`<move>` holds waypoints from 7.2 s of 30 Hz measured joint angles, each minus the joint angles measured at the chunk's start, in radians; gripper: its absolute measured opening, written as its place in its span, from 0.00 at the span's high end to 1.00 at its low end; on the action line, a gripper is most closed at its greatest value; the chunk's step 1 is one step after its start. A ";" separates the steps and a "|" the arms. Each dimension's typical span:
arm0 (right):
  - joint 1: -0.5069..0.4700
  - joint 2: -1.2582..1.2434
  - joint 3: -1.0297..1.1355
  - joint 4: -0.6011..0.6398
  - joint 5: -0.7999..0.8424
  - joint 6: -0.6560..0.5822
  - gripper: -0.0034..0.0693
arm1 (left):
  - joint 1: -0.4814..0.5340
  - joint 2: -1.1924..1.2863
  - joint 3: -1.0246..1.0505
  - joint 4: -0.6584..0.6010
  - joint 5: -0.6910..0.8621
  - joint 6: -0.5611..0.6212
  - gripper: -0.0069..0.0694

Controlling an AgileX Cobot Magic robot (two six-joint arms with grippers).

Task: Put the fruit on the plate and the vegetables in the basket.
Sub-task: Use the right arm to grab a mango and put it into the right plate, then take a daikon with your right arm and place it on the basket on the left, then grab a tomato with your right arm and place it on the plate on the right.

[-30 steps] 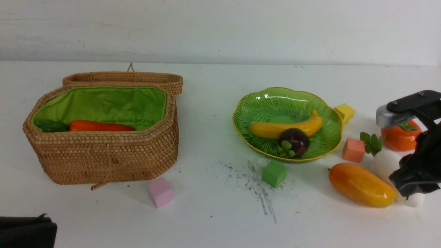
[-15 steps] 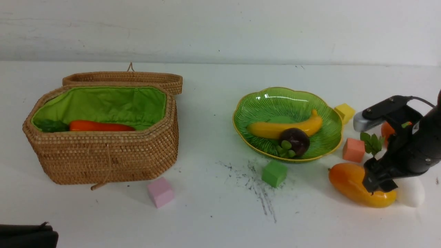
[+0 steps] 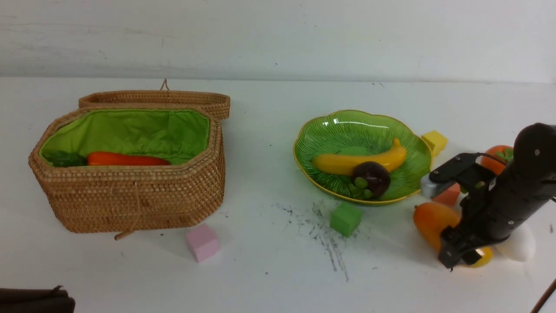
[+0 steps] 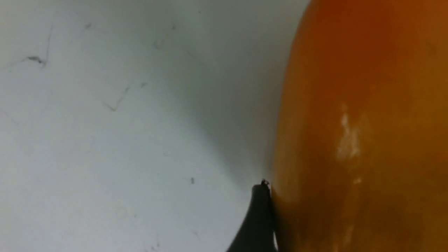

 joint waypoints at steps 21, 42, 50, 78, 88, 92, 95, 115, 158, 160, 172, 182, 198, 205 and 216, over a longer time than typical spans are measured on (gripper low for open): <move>0.034 -0.176 -0.104 0.250 0.069 0.252 0.18 | 0.000 0.000 0.000 0.000 -0.116 0.000 0.93; 0.047 0.185 -0.400 0.259 -0.237 0.259 0.03 | 0.000 0.000 0.000 -0.105 -0.160 0.002 0.93; 0.043 0.044 -0.401 0.211 -0.081 0.259 0.16 | 0.000 0.000 0.000 -0.107 -0.160 0.051 0.92; -0.188 -0.109 -0.070 -0.104 0.033 0.524 0.09 | 0.000 0.000 0.000 -0.108 -0.108 0.178 0.91; -0.188 0.088 -0.071 -0.087 -0.066 0.516 0.25 | 0.000 0.000 0.000 -0.108 -0.108 0.179 0.91; -0.188 0.086 -0.078 -0.076 -0.038 0.505 0.25 | 0.000 0.000 0.000 -0.108 -0.108 0.179 0.91; -0.187 0.057 -0.076 -0.061 0.036 0.502 0.25 | 0.000 0.000 0.000 -0.108 -0.108 0.179 0.91; 0.432 -0.235 -0.548 0.552 0.044 -0.020 0.25 | 0.000 0.002 -0.034 0.601 0.015 -0.570 0.90; 0.167 -0.164 -0.839 -0.387 0.571 0.703 0.96 | 0.000 0.002 -0.034 -0.143 -0.056 0.138 0.90; 0.047 -0.186 -0.729 -0.356 0.569 0.732 0.93 | 0.000 0.002 -0.034 -0.175 -0.056 0.186 0.90; -0.379 0.037 -0.496 0.072 0.259 0.711 0.19 | 0.000 0.002 -0.034 -0.209 -0.045 0.235 0.90; -0.493 0.227 -0.497 0.490 0.139 0.378 0.07 | 0.000 0.004 -0.034 -0.204 -0.083 0.227 0.89; -0.492 0.354 -0.528 0.609 0.060 0.248 0.13 | 0.000 0.142 -0.034 -0.167 -0.182 0.176 0.89; -0.470 0.367 -0.532 0.635 0.048 0.199 0.14 | 0.000 0.144 -0.034 -0.165 -0.183 0.176 0.88; -0.431 0.372 -0.532 0.633 0.035 0.138 0.24 | 0.000 0.144 -0.034 -0.165 -0.182 0.176 0.88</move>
